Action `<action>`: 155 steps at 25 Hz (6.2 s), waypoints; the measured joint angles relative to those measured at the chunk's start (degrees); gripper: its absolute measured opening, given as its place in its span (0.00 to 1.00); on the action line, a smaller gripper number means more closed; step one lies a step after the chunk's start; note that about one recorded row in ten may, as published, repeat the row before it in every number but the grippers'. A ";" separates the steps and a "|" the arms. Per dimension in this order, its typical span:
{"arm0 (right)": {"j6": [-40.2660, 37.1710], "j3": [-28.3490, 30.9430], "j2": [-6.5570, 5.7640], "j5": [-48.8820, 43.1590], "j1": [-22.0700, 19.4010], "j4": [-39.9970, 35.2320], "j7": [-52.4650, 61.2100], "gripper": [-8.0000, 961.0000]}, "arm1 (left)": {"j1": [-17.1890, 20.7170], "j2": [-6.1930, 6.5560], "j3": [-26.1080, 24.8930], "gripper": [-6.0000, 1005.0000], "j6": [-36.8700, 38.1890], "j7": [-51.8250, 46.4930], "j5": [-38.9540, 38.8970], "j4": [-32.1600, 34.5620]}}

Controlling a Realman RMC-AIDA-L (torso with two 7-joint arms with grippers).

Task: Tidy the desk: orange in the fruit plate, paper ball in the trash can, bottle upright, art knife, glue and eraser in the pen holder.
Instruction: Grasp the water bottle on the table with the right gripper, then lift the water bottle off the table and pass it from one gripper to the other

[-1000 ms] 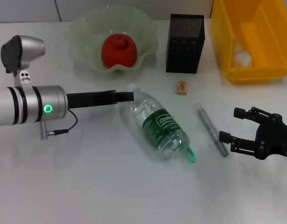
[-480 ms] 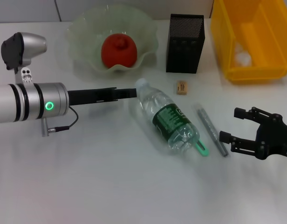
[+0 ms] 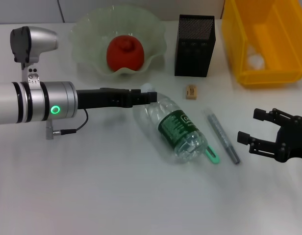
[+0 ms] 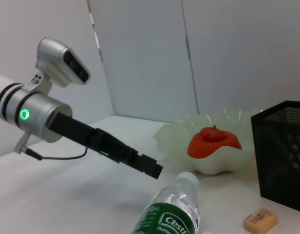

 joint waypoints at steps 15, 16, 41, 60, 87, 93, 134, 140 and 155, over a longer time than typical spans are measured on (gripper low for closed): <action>-13.48 -1.53 0.05 -37.42 17.13 -44.79 74.64 0.88 | 20.22 0.05 0.78 0.76 12.32 43.25 -21.52 8.60; -13.48 -1.53 0.05 -37.42 17.13 -44.79 74.64 0.88 | 20.22 0.05 0.78 0.76 12.32 43.25 -21.52 8.60; -4.85 -30.69 0.91 -56.20 45.43 -18.41 94.53 0.88 | 22.99 0.71 -3.43 0.76 14.06 53.66 -25.93 -2.77; 3.47 -36.54 1.02 -48.43 49.15 -7.24 95.30 0.88 | 22.68 0.71 -4.48 0.75 13.89 53.79 -25.99 -4.47; 8.63 -45.89 1.00 -42.82 49.48 -5.20 92.33 0.81 | 22.30 0.64 -5.92 0.75 14.17 53.72 -25.98 -4.91; 8.93 -45.72 1.01 -42.70 46.95 -8.21 91.90 0.81 | 22.11 0.58 -6.37 0.75 14.39 53.46 -25.98 -4.91; -12.38 -17.06 0.28 22.99 7.17 1.91 2.68 0.79 | 13.33 0.97 -15.32 0.75 37.31 32.83 -28.95 -14.16; -12.90 -16.68 0.29 19.70 9.92 4.28 2.48 0.79 | 11.07 0.66 -15.26 0.74 37.56 32.97 -26.56 -14.45; -12.73 -16.30 0.50 19.92 13.17 8.34 1.88 0.79 | 10.24 0.57 -15.29 0.72 41.17 32.96 -26.41 -14.53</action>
